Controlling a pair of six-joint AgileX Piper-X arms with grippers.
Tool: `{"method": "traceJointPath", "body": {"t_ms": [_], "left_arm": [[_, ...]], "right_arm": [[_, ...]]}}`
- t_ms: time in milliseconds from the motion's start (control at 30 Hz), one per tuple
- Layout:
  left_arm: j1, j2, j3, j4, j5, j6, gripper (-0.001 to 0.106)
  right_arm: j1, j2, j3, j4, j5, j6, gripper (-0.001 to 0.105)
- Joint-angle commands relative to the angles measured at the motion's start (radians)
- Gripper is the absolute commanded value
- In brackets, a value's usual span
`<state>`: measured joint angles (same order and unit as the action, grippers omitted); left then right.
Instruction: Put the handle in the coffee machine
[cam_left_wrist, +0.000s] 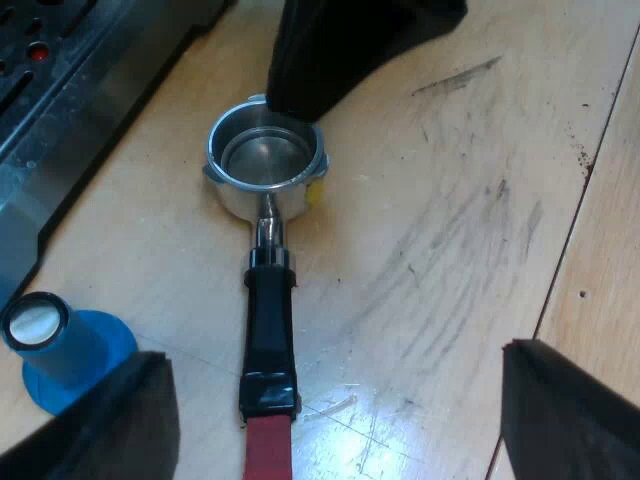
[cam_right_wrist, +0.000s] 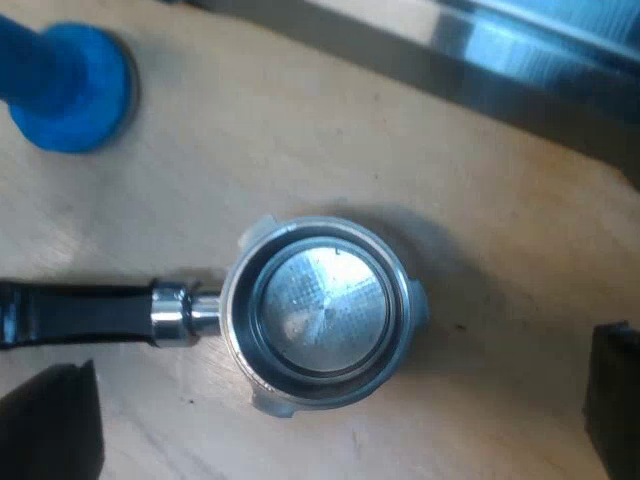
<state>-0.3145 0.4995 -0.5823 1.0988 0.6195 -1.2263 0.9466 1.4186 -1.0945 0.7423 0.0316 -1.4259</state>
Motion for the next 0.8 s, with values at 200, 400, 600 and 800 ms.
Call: {"method": "traceJointPath", "body": {"t_ms": [200, 400, 600, 800], "left_arm": [[-0.005, 0.003, -0.002, -0.004, -0.003, -0.011, 0.069], [0.011, 0.003, -0.002, -0.004, -0.003, -0.011, 0.069], [0.027, 0.003, -0.002, -0.004, -0.003, -0.011, 0.069], [0.027, 0.003, -0.002, -0.004, -0.003, -0.011, 0.069]], "right_arm": [[-0.004, 0.059, -0.008, 0.002, -0.025, -0.057, 0.105], [-0.004, 0.081, -0.008, -0.005, -0.040, -0.066, 0.105], [-0.004, 0.118, -0.008, -0.047, -0.045, -0.064, 0.105], [-0.004, 0.148, -0.012, -0.076, -0.072, -0.058, 0.105]]}}
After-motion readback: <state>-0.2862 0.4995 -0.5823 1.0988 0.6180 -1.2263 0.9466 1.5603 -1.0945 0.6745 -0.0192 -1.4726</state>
